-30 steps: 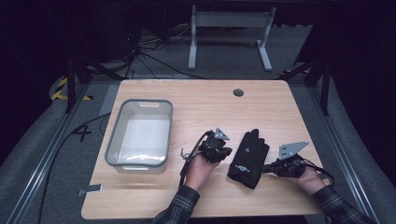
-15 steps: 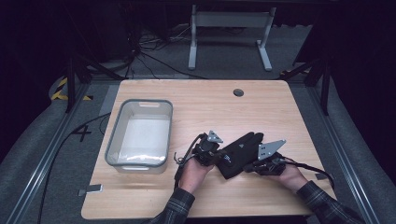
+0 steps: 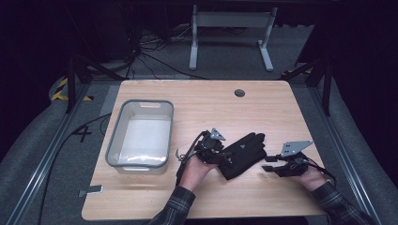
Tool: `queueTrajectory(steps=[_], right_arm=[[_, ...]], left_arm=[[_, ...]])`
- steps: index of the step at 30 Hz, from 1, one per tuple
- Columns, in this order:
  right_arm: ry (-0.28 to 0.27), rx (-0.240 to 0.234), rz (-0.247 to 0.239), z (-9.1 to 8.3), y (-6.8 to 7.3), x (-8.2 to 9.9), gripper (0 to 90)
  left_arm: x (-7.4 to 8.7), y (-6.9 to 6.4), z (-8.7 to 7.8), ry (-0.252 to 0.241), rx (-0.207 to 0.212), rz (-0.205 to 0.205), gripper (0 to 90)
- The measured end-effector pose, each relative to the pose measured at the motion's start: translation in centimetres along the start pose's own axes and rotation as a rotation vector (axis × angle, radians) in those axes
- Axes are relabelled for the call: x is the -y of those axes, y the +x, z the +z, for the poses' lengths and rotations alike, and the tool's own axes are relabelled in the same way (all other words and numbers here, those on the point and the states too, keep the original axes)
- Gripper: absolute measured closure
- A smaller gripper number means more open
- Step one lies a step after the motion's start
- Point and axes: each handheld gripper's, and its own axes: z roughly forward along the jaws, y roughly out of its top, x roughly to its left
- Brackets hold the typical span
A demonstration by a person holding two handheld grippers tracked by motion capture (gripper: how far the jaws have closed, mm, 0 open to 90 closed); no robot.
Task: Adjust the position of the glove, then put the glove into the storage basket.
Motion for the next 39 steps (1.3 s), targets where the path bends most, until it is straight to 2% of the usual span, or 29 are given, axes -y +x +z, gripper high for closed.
queueTrajectory(steps=[2,4,5,8,10,12,14,18,21,24,29,34,39], right_arm=[[-0.003,0.039,0.011,-0.5,-0.3,0.6,47.8],[0.001,0.058,0.042,-0.9,-0.8,1.3,42.2],[0.009,0.072,0.057,-1.2,-1.1,1.8,40.7],[0.0,0.101,0.105,-1.9,-2.0,2.9,35.8],[-0.007,0.125,0.123,-2.3,-2.4,3.5,33.1],[-0.013,0.153,0.134,-2.6,-2.8,4.1,30.6],[-0.014,0.177,0.146,-2.8,-3.2,4.6,28.6],[-0.017,0.193,0.165,-2.8,-3.6,5.0,25.4],[-0.019,0.202,0.164,-2.8,-3.7,5.0,23.2],[-0.02,0.209,0.168,-2.7,-3.8,5.1,20.4],[-0.022,0.207,0.167,-2.6,-3.8,5.1,18.4],[-0.029,0.206,0.166,-2.6,-3.8,5.1,17.3],[-0.034,0.206,0.166,-2.5,-3.8,5.2,17.2]], left_arm=[[-0.1,0.1,0.3,-0.01,0.008,0.005,48.5],[-0.5,0.2,0.7,0.024,0.022,0.018,44.7],[-0.7,0.3,0.8,0.026,0.026,0.021,42.0],[-1.2,0.3,1.2,0.015,0.044,0.031,36.8],[-1.7,0.3,1.7,0.04,0.05,0.047,32.7],[-2.2,0.3,2.3,0.043,0.049,0.069,28.7],[-2.5,0.4,2.8,0.047,0.064,0.071,24.6],[-3.2,0.4,4.3,0.093,0.073,0.097,17.3],[-3.4,0.4,5.0,0.096,0.079,0.099,15.7],[-3.7,0.3,6.0,0.116,0.068,0.109,14.6],[-3.6,0.3,6.8,0.124,0.066,0.097,11.9],[-3.3,-0.1,7.7,0.159,0.05,0.126,10.5],[-3.1,-0.5,8.2,0.183,0.047,0.134,10.0]])
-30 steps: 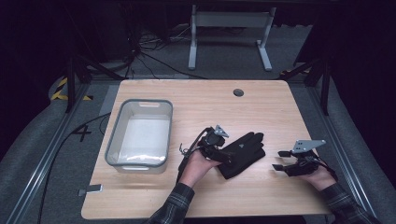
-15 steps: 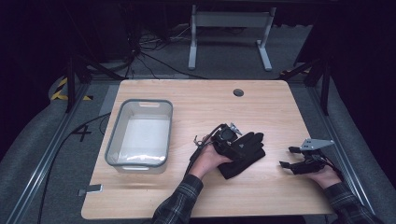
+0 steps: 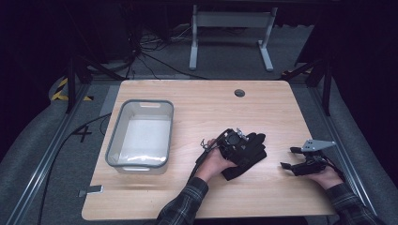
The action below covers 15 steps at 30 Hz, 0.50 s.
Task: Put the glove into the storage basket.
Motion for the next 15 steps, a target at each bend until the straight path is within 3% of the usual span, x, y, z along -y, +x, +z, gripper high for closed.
queueTrajectory(steps=[10,12,15], right_arm=[[-0.006,-0.003,-0.007,0.1,0.1,0.0,16.7],[-0.006,-0.003,-0.007,0.11,0.14,0.01,16.2],[-0.009,-0.003,-0.007,0.12,0.14,0.05,16.1]], left_arm=[[0.02,-0.38,-0.2,0.012,-0.02,0.042,19.5],[0.09,-0.46,-0.28,0.004,-0.017,0.047,23.3],[0.18,-0.57,-0.5,-0.005,0.01,0.055,35.7]])
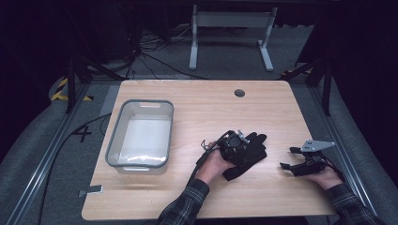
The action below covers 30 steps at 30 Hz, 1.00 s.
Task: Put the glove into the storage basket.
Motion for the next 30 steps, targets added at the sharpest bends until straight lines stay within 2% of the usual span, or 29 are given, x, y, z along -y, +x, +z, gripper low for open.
queueTrajectory(steps=[2,7,11,16,30], right_arm=[[-0.002,0.001,0.0,0.0,0.0,0.0,16.0],[-0.006,0.001,0.001,0.0,0.0,0.1,15.8],[-0.007,0.002,0.001,0.0,0.0,0.1,15.7],[-0.007,0.001,0.001,0.0,0.0,0.1,15.7],[-0.007,0.001,0.001,0.0,0.0,0.1,15.6]], left_arm=[[0.0,0.0,0.0,-0.005,0.019,0.004,44.2],[0.0,0.0,-0.1,-0.004,0.057,-0.007,56.6],[0.0,0.1,-0.2,0.002,0.08,-0.031,65.2],[-0.1,0.3,-0.3,-0.001,0.1,-0.048,66.6],[-0.6,0.0,-1.6,-0.009,0.1,-0.06,67.9]])
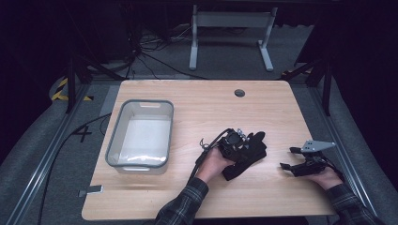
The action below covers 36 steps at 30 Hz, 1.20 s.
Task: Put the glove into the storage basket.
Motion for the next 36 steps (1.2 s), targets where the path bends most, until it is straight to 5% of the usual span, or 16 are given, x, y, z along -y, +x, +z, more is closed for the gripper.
queueTrajectory(steps=[18,36], right_arm=[[0.001,-0.003,-0.002,0.0,0.0,0.0,15.4],[0.002,-0.005,-0.003,0.0,0.0,0.0,14.1]], left_arm=[[-0.3,0.2,-5.5,-0.104,-0.03,-0.063,67.9],[0.9,1.5,-10.5,-0.134,-0.117,-0.12,67.8]])
